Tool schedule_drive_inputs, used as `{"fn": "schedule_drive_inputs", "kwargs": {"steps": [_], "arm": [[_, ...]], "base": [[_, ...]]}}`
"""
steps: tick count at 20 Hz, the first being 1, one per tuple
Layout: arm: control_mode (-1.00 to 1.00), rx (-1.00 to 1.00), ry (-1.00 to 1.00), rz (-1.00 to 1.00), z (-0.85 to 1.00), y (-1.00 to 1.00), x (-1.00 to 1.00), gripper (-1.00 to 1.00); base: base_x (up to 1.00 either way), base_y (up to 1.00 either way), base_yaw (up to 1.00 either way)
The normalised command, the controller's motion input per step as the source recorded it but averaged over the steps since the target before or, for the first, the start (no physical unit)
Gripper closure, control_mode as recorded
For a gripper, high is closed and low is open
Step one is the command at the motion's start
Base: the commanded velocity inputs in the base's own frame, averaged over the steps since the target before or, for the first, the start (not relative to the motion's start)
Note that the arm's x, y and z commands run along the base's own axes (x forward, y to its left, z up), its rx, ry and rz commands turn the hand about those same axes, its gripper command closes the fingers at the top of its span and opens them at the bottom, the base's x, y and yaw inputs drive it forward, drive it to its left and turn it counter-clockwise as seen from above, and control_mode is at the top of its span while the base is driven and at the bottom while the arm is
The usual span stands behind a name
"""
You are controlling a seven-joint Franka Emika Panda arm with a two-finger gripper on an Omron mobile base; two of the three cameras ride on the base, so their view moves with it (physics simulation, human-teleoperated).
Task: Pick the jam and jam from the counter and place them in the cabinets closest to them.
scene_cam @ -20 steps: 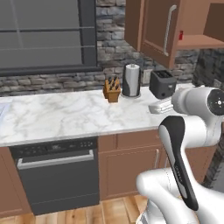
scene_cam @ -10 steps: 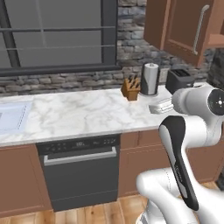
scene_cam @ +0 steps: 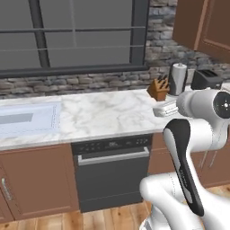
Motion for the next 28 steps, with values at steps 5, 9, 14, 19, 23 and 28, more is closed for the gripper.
{"fn": "schedule_drive_inputs", "kwargs": {"steps": [5,9,14,19,23,28], "arm": [[1.00,0.00,0.00,0.00,0.00,0.00,0.00,-1.00],[1.00,0.00,0.00,0.00,0.00,0.00,0.00,-1.00],[1.00,0.00,0.00,0.00,0.00,0.00,0.00,-1.00],[1.00,0.00,0.00,0.00,0.00,0.00,0.00,-1.00],[1.00,0.00,0.00,0.00,0.00,0.00,0.00,-1.00],[1.00,0.00,0.00,0.00,0.00,0.00,0.00,-1.00]], "base": [[-0.24,0.75,0.00],[-0.24,0.76,0.00],[-0.23,0.77,0.00],[-0.25,0.76,0.00],[-0.27,0.74,0.00],[-0.26,0.75,0.00]]}}
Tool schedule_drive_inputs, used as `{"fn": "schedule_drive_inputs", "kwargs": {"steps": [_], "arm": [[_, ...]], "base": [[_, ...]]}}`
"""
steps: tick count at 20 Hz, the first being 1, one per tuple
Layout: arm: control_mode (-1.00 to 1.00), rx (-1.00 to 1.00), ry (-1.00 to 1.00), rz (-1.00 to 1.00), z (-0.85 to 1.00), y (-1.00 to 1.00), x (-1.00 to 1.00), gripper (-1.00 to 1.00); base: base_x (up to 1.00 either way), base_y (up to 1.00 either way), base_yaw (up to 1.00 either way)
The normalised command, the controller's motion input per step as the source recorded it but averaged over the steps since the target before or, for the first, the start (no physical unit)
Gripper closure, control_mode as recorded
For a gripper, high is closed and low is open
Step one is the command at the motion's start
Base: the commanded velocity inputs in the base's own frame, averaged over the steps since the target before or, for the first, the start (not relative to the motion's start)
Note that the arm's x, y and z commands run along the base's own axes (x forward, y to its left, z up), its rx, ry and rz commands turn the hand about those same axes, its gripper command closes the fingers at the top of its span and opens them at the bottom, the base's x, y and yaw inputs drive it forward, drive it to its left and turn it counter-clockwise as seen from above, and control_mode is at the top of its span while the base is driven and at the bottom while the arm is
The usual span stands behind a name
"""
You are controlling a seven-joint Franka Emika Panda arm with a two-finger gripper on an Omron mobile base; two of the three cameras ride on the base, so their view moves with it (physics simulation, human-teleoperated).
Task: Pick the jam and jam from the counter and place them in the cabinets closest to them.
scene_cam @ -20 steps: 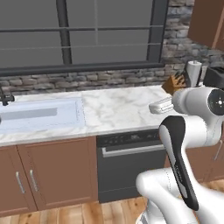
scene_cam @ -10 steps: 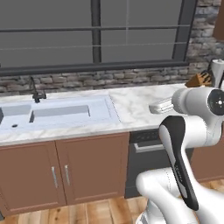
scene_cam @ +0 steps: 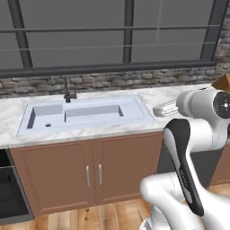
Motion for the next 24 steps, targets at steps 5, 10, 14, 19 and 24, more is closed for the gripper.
{"fn": "schedule_drive_inputs", "kwargs": {"steps": [5,10,14,19,24], "arm": [[1.00,0.00,0.00,0.00,0.00,0.00,0.00,-1.00],[1.00,0.00,0.00,0.00,0.00,0.00,0.00,-1.00],[1.00,0.00,0.00,0.00,0.00,0.00,0.00,-1.00],[1.00,0.00,0.00,0.00,0.00,0.00,0.00,-1.00],[1.00,0.00,0.00,0.00,0.00,0.00,0.00,-1.00]], "base": [[-0.27,0.74,0.00],[-0.26,0.75,0.00],[-0.26,0.77,0.00],[-0.26,0.77,0.00],[-0.26,0.77,0.00]]}}
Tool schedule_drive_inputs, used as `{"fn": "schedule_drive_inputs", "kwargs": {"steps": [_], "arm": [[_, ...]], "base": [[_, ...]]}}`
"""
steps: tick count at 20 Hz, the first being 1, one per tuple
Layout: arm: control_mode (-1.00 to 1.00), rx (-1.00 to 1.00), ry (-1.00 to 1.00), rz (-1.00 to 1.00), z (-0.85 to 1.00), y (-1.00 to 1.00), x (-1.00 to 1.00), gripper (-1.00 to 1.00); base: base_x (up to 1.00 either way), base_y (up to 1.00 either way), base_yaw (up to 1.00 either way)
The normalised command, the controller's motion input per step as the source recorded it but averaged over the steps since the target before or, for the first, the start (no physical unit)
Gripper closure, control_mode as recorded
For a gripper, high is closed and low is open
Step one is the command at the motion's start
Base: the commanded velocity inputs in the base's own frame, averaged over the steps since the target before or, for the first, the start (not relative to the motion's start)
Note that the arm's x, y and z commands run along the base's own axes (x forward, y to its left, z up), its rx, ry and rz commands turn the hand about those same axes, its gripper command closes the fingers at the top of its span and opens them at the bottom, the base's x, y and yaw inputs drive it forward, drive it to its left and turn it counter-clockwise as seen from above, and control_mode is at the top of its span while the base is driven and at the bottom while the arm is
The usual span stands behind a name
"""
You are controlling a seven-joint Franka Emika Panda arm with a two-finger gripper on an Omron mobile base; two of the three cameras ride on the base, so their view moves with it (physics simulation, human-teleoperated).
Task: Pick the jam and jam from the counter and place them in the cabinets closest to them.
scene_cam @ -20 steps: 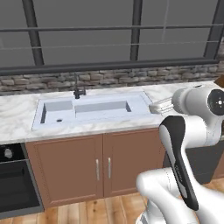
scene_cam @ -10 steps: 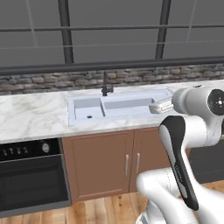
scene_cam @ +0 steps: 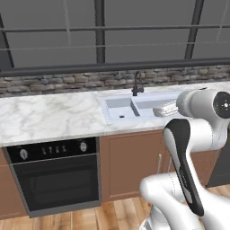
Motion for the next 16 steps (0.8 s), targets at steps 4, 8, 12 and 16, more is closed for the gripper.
{"fn": "schedule_drive_inputs", "kwargs": {"steps": [4,8,12,16], "arm": [[1.00,0.00,0.00,0.00,0.00,0.00,0.00,-1.00],[1.00,0.00,0.00,0.00,0.00,0.00,0.00,-1.00],[1.00,0.00,0.00,0.00,0.00,0.00,0.00,-1.00],[1.00,0.00,0.00,0.00,0.00,0.00,0.00,-1.00]], "base": [[-0.26,0.79,0.00],[-0.27,0.79,0.00],[-0.28,0.82,0.00],[-0.28,0.82,0.00]]}}
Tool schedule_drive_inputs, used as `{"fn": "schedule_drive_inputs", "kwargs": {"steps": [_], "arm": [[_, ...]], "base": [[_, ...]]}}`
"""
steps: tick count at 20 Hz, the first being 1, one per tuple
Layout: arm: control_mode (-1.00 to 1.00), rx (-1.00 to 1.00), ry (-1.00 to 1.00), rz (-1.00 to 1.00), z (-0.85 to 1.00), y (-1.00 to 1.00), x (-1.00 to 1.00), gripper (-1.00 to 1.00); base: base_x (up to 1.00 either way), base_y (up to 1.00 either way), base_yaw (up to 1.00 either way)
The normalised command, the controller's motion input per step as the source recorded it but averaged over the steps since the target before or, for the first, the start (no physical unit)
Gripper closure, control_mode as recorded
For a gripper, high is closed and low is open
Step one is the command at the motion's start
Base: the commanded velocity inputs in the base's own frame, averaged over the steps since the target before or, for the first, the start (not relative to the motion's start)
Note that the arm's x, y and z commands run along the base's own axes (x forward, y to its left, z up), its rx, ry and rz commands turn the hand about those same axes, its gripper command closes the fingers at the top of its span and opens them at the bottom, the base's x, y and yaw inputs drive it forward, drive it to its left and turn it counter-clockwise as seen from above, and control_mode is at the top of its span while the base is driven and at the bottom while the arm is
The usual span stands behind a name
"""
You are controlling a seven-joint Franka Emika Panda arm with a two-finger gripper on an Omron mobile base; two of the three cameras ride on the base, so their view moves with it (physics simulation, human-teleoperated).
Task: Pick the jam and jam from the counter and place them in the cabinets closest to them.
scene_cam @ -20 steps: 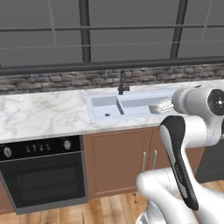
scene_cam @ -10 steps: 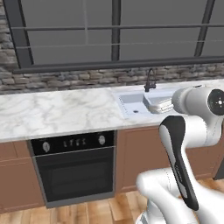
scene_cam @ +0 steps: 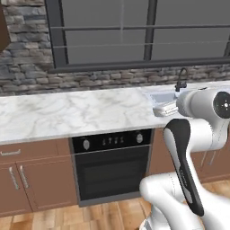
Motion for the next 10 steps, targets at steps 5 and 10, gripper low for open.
{"fn": "schedule_drive_inputs", "kwargs": {"steps": [5,10], "arm": [[1.00,0.00,0.00,0.00,0.00,0.00,0.00,-1.00],[1.00,0.00,0.00,0.00,0.00,0.00,0.00,-1.00]], "base": [[-0.29,0.81,0.00],[-0.29,0.79,0.00]]}}
